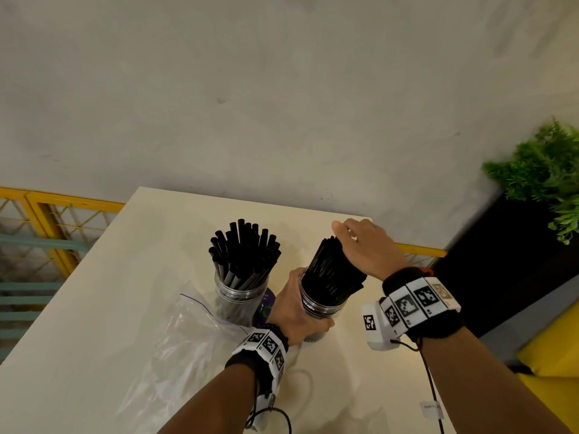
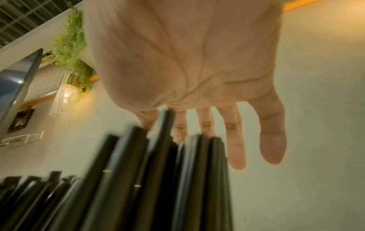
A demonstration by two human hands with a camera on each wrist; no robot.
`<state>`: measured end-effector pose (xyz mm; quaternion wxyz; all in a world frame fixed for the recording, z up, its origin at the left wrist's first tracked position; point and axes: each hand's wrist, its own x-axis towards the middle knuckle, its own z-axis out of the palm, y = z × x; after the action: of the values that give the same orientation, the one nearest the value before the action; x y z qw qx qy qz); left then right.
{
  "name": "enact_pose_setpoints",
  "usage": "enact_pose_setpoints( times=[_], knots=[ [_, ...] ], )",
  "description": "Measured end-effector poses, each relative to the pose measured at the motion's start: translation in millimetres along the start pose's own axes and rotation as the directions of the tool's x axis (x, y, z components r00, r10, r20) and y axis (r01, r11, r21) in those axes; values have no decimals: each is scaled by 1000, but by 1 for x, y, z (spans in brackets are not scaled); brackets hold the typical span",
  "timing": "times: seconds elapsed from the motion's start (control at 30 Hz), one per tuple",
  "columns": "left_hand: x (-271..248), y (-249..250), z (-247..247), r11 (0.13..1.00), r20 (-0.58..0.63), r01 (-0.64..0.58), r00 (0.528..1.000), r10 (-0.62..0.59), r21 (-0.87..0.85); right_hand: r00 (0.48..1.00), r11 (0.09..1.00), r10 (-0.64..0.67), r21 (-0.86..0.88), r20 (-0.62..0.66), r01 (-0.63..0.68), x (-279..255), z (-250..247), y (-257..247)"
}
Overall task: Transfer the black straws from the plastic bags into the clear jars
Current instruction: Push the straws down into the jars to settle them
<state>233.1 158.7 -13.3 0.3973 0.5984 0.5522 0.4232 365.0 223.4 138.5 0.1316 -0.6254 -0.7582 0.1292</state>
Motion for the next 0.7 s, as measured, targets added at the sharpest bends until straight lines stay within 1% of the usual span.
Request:
enact_pose_setpoints(
  times=[0.1,0.17,0.23,0.33,0.37,0.43,0.5,0.6,0.7],
  knots=[
    [-2,-3,-1,1000,-7,7,1000,-7,2,999,1000,-24,9,-36,24,-2,-5,3],
    [-2,-4,-2,1000,-8,10,1000,-10,10,998,999,-51,13,-25,51,-8,-3,0],
    [-1,-3,-2,1000,-2,17,1000,-17,18,993,993,-118,-19,5,118,-17,4,-5],
    [2,2,-4,1000,6,13,1000,-13,23,962,951,-266,-148,57,272,-24,17,-7],
    [3,2,-4,1000,10,9,1000,-9,20,955,940,-293,-169,44,296,-23,23,-4],
    [2,1,-3,1000,16,4,1000,-5,31,947,943,-317,-127,-59,308,-21,30,4],
    [0,0,-3,999,24,3,1000,-3,32,935,941,-335,-100,-121,324,-19,36,10],
    [-2,1,-3,1000,29,12,1000,-12,11,943,951,-307,-77,-125,300,-17,39,10],
    [-4,2,-4,1000,38,30,999,-29,-1,963,964,-266,-37,-44,264,-18,35,7]
  ],
)
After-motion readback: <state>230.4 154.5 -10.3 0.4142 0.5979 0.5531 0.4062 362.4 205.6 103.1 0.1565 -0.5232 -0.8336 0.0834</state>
